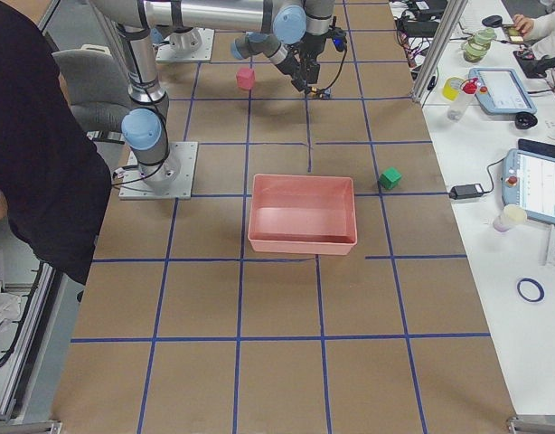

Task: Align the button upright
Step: 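Lower the left gripper and grasp the button switch body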

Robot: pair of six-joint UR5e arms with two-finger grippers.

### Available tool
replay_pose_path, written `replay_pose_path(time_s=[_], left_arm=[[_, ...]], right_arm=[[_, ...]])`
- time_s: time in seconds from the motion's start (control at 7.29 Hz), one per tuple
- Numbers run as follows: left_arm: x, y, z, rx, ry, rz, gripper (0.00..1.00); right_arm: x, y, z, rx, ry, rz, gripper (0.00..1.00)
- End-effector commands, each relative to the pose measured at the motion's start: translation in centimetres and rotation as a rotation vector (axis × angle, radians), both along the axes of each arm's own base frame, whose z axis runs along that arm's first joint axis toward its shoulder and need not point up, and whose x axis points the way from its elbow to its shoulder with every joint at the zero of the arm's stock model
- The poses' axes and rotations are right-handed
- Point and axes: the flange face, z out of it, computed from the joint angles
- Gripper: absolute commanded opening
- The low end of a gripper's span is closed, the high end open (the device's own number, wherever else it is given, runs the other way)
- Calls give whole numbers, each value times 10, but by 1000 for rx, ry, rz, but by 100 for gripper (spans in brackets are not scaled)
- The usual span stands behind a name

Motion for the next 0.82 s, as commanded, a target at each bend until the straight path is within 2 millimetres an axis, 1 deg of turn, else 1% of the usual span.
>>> replay_pose_path(time_s=[0.0,0.14,0.27,0.41,0.55,0.69], left_arm=[[13,-10,-13,-23,-37,-32,89],[19,-16,-13,-35,-95,-92,89],[22,-16,-15,-52,-92,-93,89],[21,-15,-25,-60,-70,-78,89],[20,-18,-29,-59,-68,-78,89],[22,-18,-28,-72,-61,-73,89]], right_arm=[[6,2,0,34,-20,-11,100],[12,0,-7,28,-72,-18,100],[18,-3,-4,-4,-119,-19,100],[18,-3,12,-38,-126,-19,100],[15,0,28,-67,-124,-20,100],[11,0,27,-71,-104,-24,100]])
